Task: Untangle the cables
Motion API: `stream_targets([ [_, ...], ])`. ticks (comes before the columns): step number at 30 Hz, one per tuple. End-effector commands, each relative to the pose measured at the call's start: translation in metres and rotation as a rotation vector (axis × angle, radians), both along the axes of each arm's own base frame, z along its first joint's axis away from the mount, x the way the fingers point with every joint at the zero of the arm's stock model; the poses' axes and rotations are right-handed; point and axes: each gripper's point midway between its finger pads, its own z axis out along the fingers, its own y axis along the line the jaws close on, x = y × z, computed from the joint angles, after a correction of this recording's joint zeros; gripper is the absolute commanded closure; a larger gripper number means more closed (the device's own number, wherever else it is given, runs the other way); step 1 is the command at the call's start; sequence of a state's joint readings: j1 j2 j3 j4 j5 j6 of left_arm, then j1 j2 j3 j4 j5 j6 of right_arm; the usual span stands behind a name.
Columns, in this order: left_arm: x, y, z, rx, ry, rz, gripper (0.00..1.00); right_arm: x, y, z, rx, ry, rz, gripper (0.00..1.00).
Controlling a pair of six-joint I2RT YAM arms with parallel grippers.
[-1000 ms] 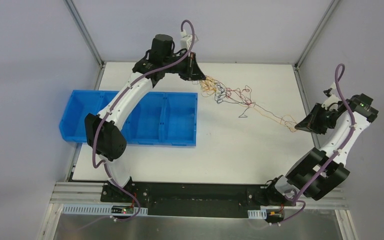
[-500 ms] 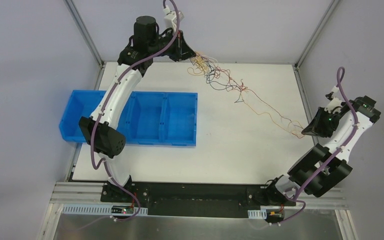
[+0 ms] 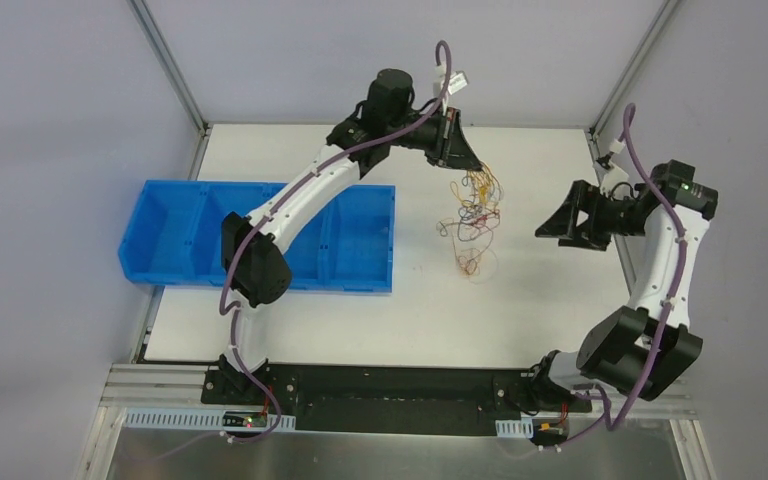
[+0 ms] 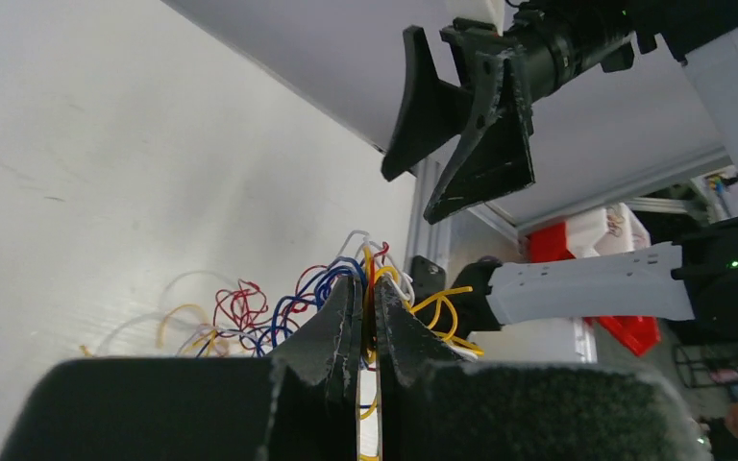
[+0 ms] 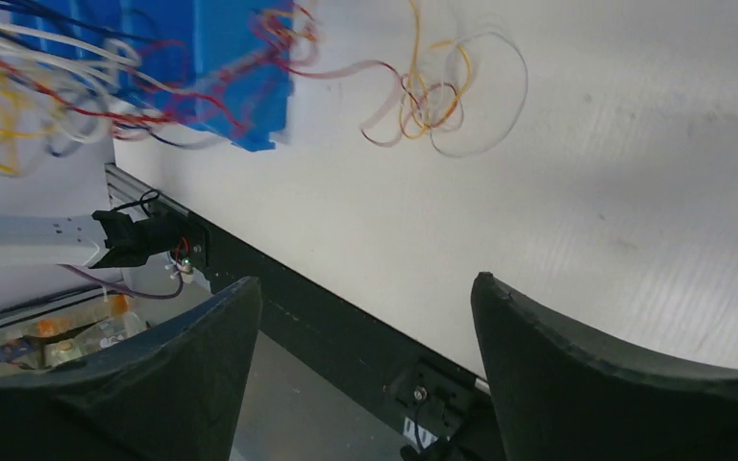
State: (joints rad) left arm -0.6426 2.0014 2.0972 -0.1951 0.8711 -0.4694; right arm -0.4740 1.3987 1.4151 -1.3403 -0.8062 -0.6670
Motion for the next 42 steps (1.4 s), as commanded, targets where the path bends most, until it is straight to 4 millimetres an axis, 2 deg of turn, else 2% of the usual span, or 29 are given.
stream_targets([
  [1, -0.021, -0.019, 0.018, -0.110, 0.078, -0.120, 1.00, 0.014, 0.044, 0.061, 0.088, -0.261, 0.042, 0.14],
  [6, -0.045, -0.037, 0.009, -0.116, 0.138, -0.200, 1.00, 0.022, 0.077, 0.071, 0.080, -0.415, 0.133, 0.10],
  [10, -0.055, -0.042, 0.007, -0.120, 0.151, -0.231, 1.00, 0.031, 0.097, 0.059, 0.082, -0.423, 0.199, 0.11],
  [12, -0.059, -0.043, 0.008, -0.123, 0.153, -0.242, 1.00, 0.036, 0.104, 0.051, 0.085, -0.411, 0.213, 0.15],
  [13, -0.059, -0.043, 0.008, -0.122, 0.155, -0.244, 1.00, 0.038, 0.109, 0.051, 0.093, -0.407, 0.221, 0.23],
  [15, -0.060, -0.043, 0.007, -0.120, 0.153, -0.243, 1.00, 0.037, 0.117, 0.058, 0.122, -0.398, 0.242, 0.61],
  [17, -0.055, -0.037, 0.008, -0.106, 0.136, -0.218, 1.00, 0.032, 0.119, 0.065, 0.131, -0.403, 0.246, 0.93],
  [18, -0.049, -0.031, 0.008, -0.098, 0.123, -0.191, 0.96, 0.029, 0.118, 0.067, 0.120, -0.405, 0.242, 1.00],
  [19, -0.043, -0.024, 0.008, -0.087, 0.110, -0.163, 0.88, 0.026, 0.116, 0.067, 0.106, -0.410, 0.240, 1.00],
  [21, -0.030, -0.004, 0.007, -0.061, 0.080, -0.110, 0.63, 0.017, 0.115, 0.070, 0.094, -0.412, 0.244, 1.00],
  [23, -0.021, 0.015, 0.003, -0.041, 0.043, -0.081, 0.47, 0.009, 0.116, 0.071, 0.101, -0.411, 0.253, 1.00],
  [25, -0.022, 0.028, -0.004, -0.020, 0.016, -0.078, 0.37, 0.003, 0.118, 0.072, 0.110, -0.415, 0.261, 1.00],
  [27, -0.033, 0.033, -0.009, -0.011, -0.018, -0.108, 0.29, 0.000, 0.119, 0.071, 0.114, -0.425, 0.269, 1.00],
  [32, -0.050, 0.018, -0.018, 0.001, -0.051, -0.158, 0.13, -0.010, 0.127, 0.077, 0.164, -0.426, 0.337, 1.00],
  [36, -0.071, -0.006, -0.019, -0.012, -0.093, -0.229, 0.12, -0.013, 0.131, 0.080, 0.168, -0.435, 0.372, 1.00],
  [38, -0.081, -0.015, -0.021, -0.015, -0.095, -0.255, 0.17, -0.013, 0.132, 0.083, 0.172, -0.441, 0.377, 1.00],
  [42, -0.083, -0.025, -0.010, -0.056, -0.006, -0.263, 0.49, -0.014, 0.128, 0.082, 0.129, -0.457, 0.381, 1.00],
])
